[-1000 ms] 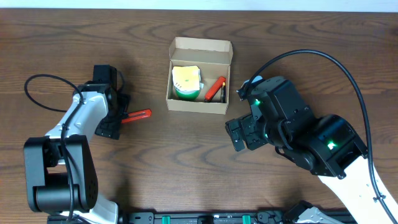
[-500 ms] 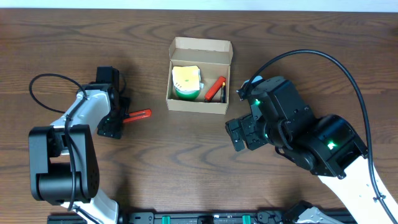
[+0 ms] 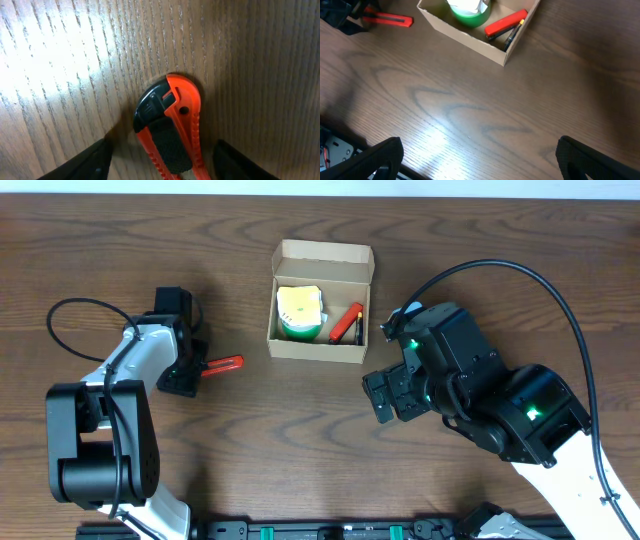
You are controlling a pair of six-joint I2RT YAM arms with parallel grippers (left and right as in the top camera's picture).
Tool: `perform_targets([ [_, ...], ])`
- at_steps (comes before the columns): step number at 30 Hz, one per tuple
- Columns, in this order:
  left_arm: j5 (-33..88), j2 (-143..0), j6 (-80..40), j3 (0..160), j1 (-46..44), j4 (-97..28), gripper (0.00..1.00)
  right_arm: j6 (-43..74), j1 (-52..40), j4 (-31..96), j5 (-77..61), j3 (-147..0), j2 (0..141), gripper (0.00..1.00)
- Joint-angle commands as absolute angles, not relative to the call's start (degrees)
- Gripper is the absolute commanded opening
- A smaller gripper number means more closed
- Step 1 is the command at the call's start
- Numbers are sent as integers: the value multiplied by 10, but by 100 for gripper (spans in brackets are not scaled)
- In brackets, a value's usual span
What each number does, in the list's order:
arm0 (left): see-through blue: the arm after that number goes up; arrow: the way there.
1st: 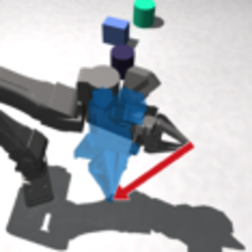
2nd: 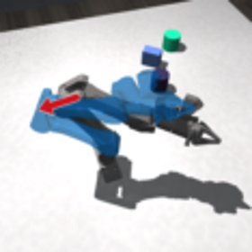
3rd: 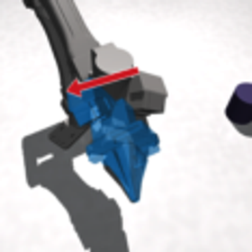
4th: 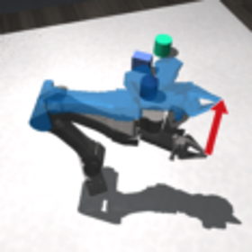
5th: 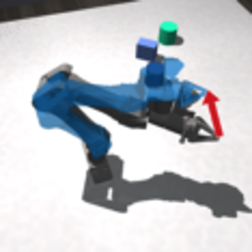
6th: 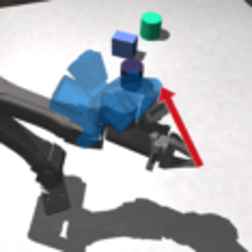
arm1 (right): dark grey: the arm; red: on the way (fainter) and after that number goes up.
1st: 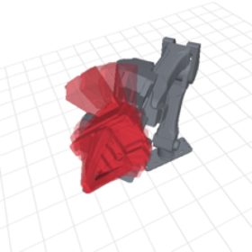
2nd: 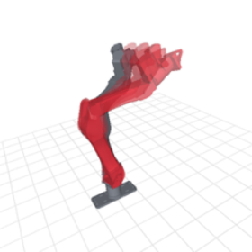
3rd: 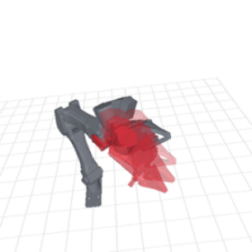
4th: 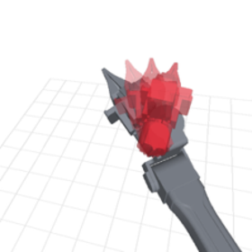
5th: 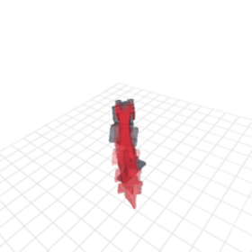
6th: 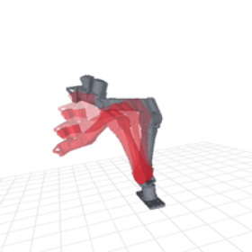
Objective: Pack container
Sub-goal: 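Lower the left gripper and grasp the red box cutter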
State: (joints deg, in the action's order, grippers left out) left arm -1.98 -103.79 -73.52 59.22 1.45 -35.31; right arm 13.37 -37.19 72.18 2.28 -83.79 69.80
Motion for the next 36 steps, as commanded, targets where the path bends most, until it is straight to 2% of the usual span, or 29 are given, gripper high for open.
perform_targets([
  [1, -34, -1050, -737, 589, 15, -350, 64, 128, -368, 722, 23, -837, 698, 99],
  [14, -19, -1057, -737, 589, 15, -318, 63, 128, -368, 722, 23, -837, 698, 99],
  [24, -14, -1058, -737, 589, 15, -315, 56, 128, -368, 722, 23, -837, 698, 99],
  [36, -3, -1076, -737, 589, 15, -329, 56, 128, -368, 722, 23, -838, 698, 99],
])
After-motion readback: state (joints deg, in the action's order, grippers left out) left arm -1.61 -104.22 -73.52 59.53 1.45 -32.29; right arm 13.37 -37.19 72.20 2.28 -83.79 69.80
